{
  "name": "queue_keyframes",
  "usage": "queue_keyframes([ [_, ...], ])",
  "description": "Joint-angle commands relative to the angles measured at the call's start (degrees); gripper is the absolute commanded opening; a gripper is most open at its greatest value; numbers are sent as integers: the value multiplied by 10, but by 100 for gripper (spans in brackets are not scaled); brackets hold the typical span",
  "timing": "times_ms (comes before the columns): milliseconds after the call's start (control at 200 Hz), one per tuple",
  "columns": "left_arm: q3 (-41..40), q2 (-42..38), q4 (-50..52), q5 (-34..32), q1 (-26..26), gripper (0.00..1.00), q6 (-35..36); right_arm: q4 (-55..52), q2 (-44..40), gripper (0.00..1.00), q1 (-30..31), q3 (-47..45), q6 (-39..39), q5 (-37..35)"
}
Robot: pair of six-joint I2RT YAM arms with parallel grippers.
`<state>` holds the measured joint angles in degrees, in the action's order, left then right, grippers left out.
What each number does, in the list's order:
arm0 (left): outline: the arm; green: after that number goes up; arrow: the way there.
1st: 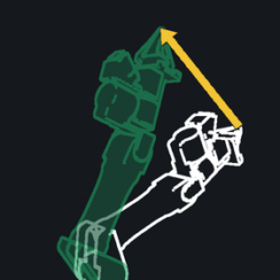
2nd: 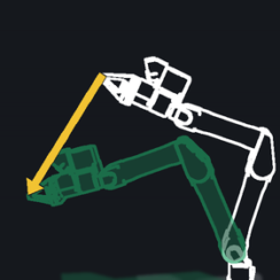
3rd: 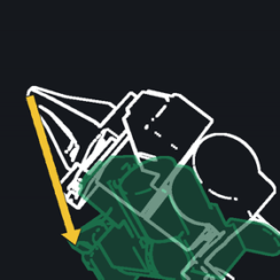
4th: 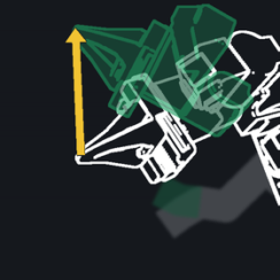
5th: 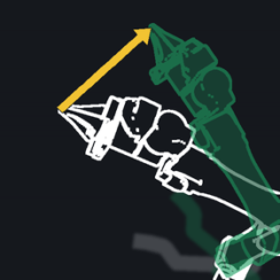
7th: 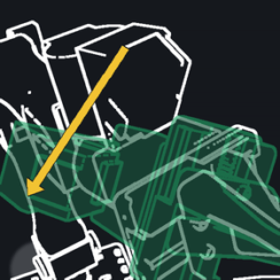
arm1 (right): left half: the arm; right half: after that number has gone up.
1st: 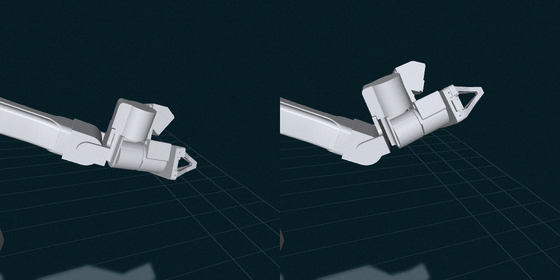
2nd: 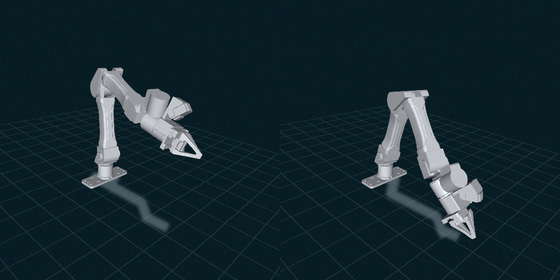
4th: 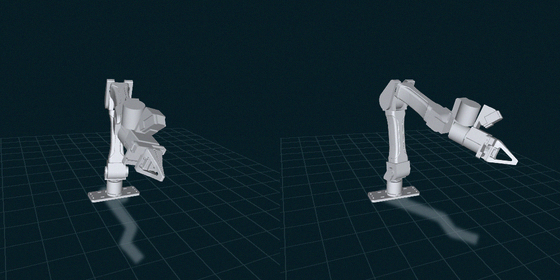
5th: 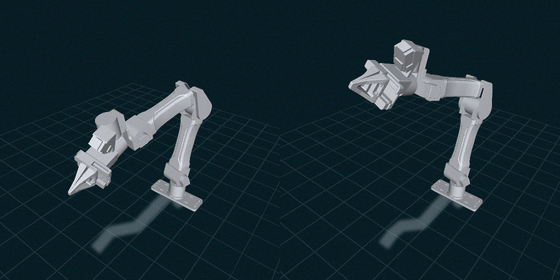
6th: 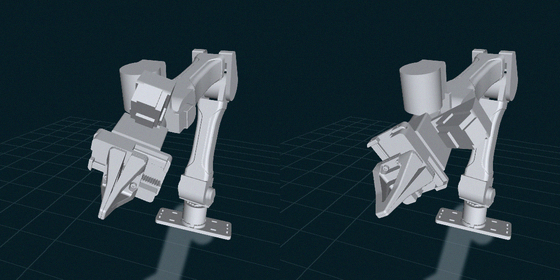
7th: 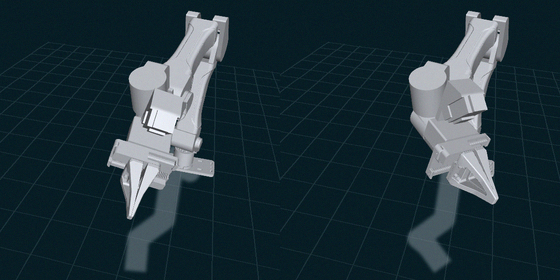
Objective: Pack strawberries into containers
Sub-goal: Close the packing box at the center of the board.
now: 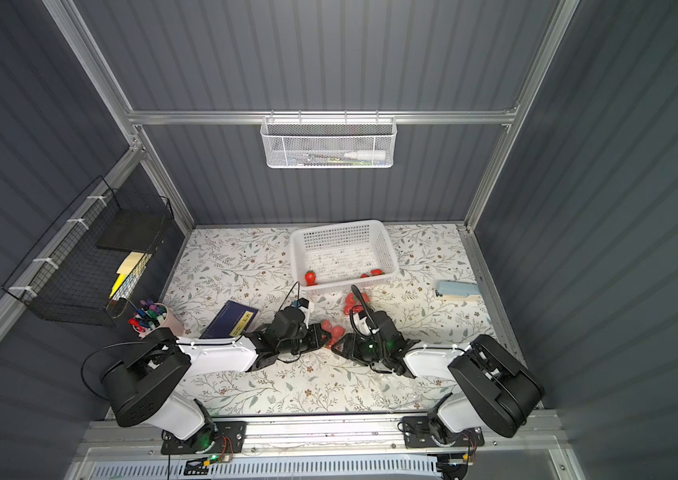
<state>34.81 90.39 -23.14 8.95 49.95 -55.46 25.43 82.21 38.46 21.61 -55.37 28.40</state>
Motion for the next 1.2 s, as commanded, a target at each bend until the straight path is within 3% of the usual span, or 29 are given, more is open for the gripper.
queue_keyframes([
  [0, -17, 21, -9, 16, 3, 0, 12, 66, 23, 52, 2, -2, -10, 9],
  [315, -13, 31, -5, 18, 2, 0, 9, 110, 62, 42, -3, -4, -22, 7],
  [655, 29, 22, 35, 17, -9, 0, 12, 121, 87, 43, -56, 7, -13, 33],
  [881, 136, -22, 155, -65, -67, 0, 60, 24, 32, 51, -88, 19, 27, 28],
  [966, 136, -23, 170, -84, -81, 0, 67, -12, 27, 47, -89, 44, 45, 24],
  [1096, 102, -17, 154, -72, -95, 0, 64, -9, 61, 30, -88, 78, 44, 42],
  [1196, 86, -23, 147, -69, -97, 0, 59, 15, 96, 29, -88, 98, 30, 61],
])
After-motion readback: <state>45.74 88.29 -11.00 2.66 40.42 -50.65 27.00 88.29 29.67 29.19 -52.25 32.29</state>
